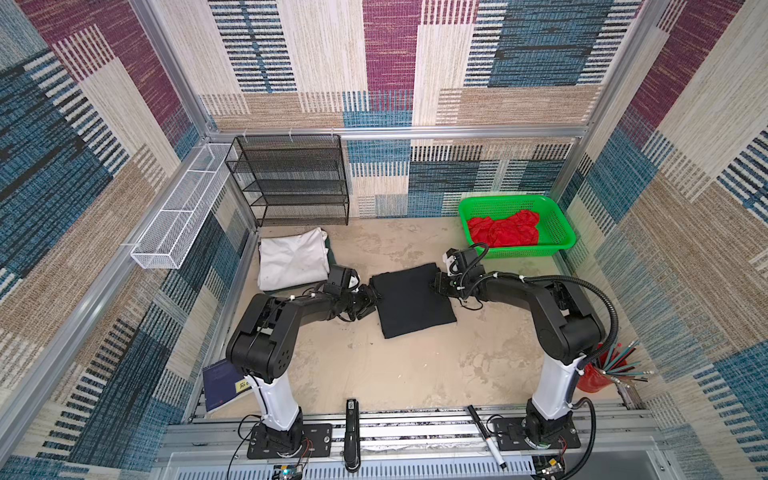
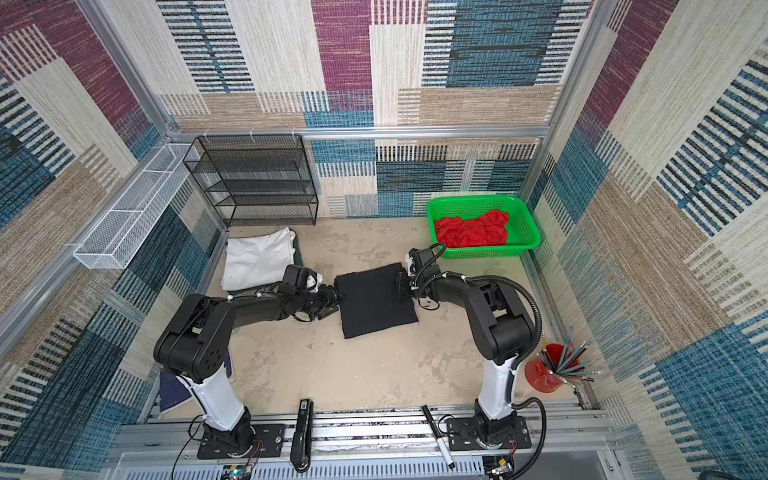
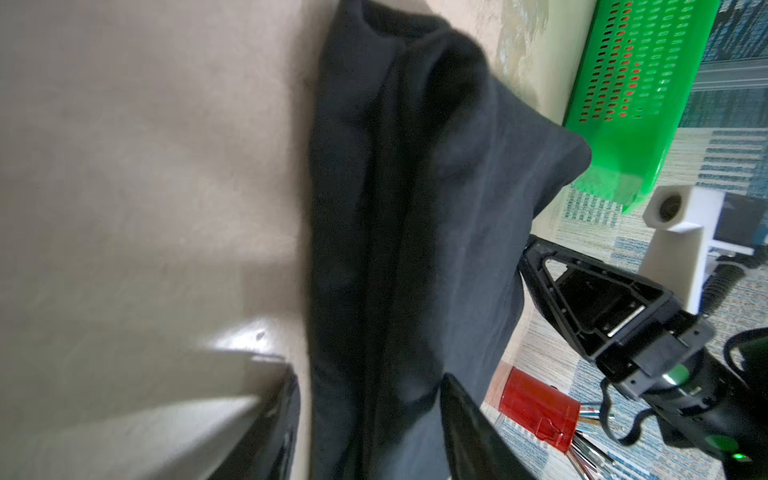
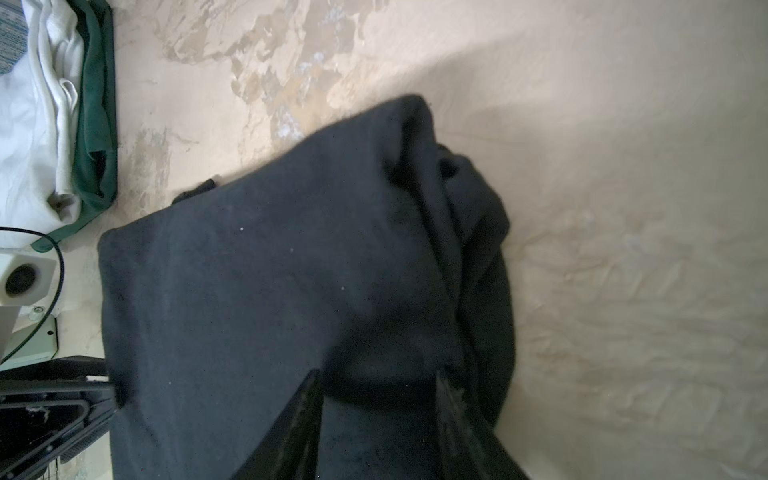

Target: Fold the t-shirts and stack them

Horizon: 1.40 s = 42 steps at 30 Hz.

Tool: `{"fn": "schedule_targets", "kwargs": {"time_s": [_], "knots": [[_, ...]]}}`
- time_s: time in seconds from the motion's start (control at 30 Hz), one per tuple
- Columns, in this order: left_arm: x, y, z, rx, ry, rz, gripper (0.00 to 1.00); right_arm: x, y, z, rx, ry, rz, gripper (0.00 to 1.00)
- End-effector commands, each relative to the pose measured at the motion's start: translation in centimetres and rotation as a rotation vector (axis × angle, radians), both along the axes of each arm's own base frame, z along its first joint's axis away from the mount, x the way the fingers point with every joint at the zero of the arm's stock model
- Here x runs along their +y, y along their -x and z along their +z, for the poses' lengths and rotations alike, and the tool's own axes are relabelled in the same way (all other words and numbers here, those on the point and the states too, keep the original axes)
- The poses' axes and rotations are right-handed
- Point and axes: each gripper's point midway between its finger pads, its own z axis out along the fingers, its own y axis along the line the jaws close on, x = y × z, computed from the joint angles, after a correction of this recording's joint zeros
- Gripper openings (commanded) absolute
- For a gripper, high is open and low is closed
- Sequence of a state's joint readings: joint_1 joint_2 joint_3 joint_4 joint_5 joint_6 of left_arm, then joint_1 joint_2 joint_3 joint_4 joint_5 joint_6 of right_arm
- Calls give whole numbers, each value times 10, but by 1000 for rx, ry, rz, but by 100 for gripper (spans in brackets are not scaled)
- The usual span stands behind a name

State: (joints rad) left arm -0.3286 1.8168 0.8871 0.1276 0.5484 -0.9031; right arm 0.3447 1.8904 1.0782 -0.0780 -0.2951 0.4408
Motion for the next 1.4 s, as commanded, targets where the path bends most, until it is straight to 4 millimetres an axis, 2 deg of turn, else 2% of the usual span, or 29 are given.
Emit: {"fn": "schedule_targets", "kwargs": {"time_s": [0.0,0.2,0.27,0.4,0.43,0.47,0.6,0.7,0.83,0.97,1.1,1.37], "knots": [[7,5,-23,69,-33,45,54,-4,8,-10,42,11,-5,47],[-6,-2,-38,31,-22,11,46,-1,10,-7,44,-8,4,47],[-9,-5,-36,15,-24,-4,38,2,9,-3,30,-29,13,47],[-13,-14,-21,-26,-48,-51,9,5,7,13,-30,-48,34,49],[-14,-17,-15,-36,-56,-67,3,5,5,24,-67,-55,34,52],[-15,-19,-9,-44,-67,-84,0,4,5,38,-115,-63,33,61],[-13,-25,15,-63,-116,-146,0,8,18,98,-313,-148,82,98],[-10,-29,33,-54,-145,-210,0,9,40,142,-447,-237,115,99],[3,-29,51,-5,-248,-322,0,12,71,179,-562,-285,153,99],[24,-35,66,32,-397,-396,0,26,97,197,-601,-270,198,99],[48,-51,84,34,-507,-405,0,37,121,201,-583,-313,231,99],[94,-96,112,-7,-680,-343,0,47,140,200,-546,-355,271,99]]}}
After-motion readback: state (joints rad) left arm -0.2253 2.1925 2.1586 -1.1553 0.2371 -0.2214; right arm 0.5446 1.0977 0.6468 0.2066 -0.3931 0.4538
